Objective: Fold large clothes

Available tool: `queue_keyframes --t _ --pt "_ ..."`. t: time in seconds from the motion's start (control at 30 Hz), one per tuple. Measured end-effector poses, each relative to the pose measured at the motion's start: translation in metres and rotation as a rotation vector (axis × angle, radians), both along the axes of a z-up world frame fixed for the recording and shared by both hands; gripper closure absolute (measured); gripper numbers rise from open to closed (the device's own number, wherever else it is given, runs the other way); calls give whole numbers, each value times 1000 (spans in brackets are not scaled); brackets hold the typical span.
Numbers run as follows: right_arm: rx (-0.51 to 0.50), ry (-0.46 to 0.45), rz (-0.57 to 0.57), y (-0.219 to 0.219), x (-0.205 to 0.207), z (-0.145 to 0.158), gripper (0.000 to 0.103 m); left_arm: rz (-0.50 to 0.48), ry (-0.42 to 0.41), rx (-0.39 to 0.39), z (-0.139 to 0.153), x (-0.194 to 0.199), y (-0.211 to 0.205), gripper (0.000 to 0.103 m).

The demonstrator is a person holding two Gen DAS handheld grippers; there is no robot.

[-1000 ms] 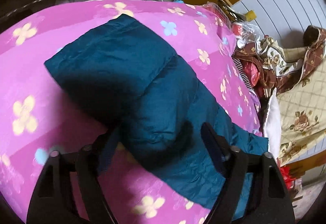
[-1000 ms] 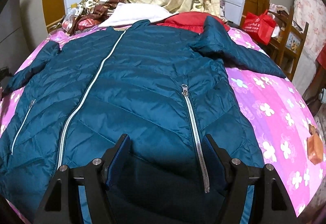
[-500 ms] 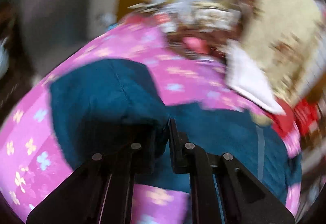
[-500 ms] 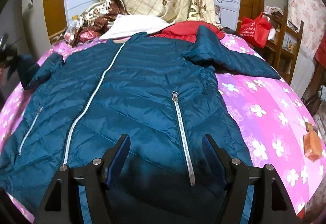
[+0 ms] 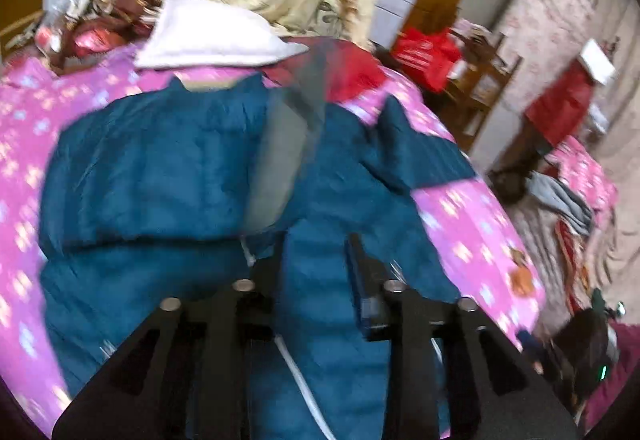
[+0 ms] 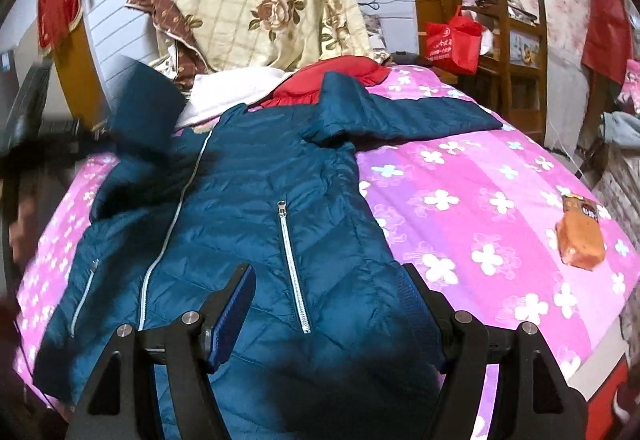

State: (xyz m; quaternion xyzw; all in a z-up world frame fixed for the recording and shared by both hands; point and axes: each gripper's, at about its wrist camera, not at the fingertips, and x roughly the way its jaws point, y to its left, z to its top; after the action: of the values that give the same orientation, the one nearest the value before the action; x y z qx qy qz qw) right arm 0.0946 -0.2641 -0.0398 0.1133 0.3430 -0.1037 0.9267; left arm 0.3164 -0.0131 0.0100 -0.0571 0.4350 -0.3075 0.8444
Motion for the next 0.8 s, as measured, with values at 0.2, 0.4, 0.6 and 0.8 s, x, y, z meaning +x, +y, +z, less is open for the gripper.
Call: queue_keyframes --t 0.2,0.4,0.6,0.8 --pt "49 23 75 13 12 5 32 90 -67 53 -32 -66 42 41" --pt "49 86 176 41 76 2 32 366 -148 271 -82 -86 93 41" --pt "161 184 113 34 180 -27 32 511 -118 327 -111 -76 141 41" --pt "207 269 -22 14 261 -63 33 555 -66 274 -122 -68 172 41"
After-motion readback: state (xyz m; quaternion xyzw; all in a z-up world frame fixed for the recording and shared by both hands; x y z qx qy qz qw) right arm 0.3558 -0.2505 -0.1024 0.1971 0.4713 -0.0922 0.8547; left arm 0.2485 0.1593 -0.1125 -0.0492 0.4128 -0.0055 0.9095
